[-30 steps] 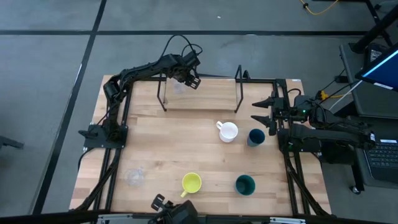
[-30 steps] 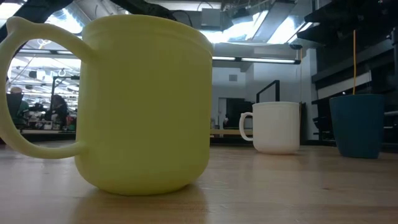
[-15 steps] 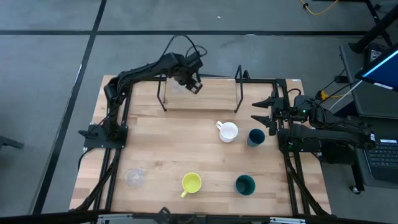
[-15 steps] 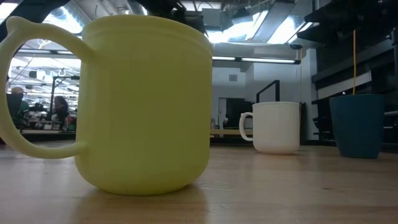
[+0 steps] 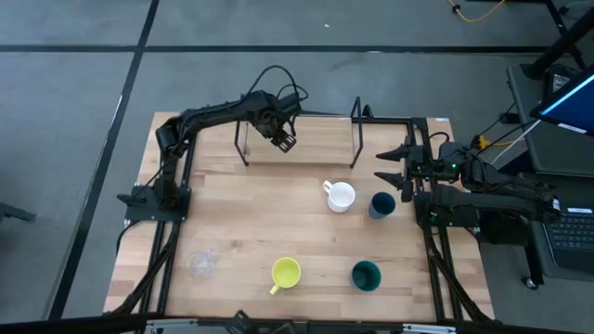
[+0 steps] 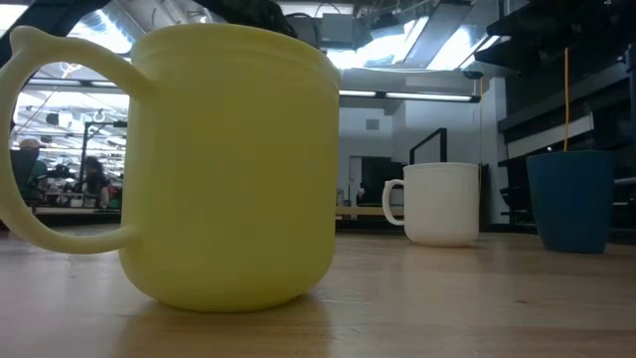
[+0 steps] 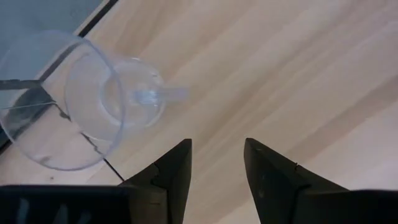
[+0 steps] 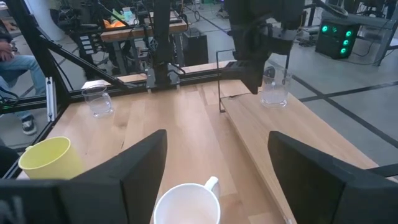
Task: Stack small to large cups/mugs on shelf
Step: Put the top transparent mug on the shelf
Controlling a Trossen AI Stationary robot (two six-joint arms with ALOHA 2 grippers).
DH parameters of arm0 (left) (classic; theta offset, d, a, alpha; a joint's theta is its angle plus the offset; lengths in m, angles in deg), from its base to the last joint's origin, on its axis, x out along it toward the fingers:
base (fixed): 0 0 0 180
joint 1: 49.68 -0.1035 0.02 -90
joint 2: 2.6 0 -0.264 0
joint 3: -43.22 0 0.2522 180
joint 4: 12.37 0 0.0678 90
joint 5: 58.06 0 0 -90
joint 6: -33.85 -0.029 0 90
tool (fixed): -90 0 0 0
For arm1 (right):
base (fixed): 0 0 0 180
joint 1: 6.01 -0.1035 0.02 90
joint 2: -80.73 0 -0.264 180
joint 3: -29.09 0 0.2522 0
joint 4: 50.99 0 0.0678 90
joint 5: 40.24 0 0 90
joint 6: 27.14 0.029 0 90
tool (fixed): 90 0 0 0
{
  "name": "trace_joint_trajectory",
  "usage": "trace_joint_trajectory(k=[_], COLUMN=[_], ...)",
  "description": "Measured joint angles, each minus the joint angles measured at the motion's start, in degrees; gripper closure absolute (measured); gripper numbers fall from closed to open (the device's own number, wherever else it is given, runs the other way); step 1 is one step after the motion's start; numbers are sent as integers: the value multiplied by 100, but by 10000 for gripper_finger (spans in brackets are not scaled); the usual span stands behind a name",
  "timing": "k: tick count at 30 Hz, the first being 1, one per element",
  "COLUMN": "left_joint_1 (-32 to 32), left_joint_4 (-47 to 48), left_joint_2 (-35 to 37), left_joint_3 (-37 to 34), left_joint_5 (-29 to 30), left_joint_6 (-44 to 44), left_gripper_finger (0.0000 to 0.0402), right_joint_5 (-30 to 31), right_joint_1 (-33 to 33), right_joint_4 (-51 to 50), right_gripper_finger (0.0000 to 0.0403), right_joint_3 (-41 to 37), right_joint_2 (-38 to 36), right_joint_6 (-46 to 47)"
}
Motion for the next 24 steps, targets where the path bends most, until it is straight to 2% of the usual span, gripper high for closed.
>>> trace_joint_trajectory(k=[24], left_joint_1=[-536], left_joint_4=[-374], left_joint_2=[0], left_joint_3=[-7], left_joint_5=[-44], left_joint_6=[-181], left_gripper_finger=[265], right_joint_5=[2], right_joint_1=[-1], right_joint_4=[0], right_gripper_finger=[121], right_joint_3=[0], right_joint_2=[0], right_joint_6=[-13])
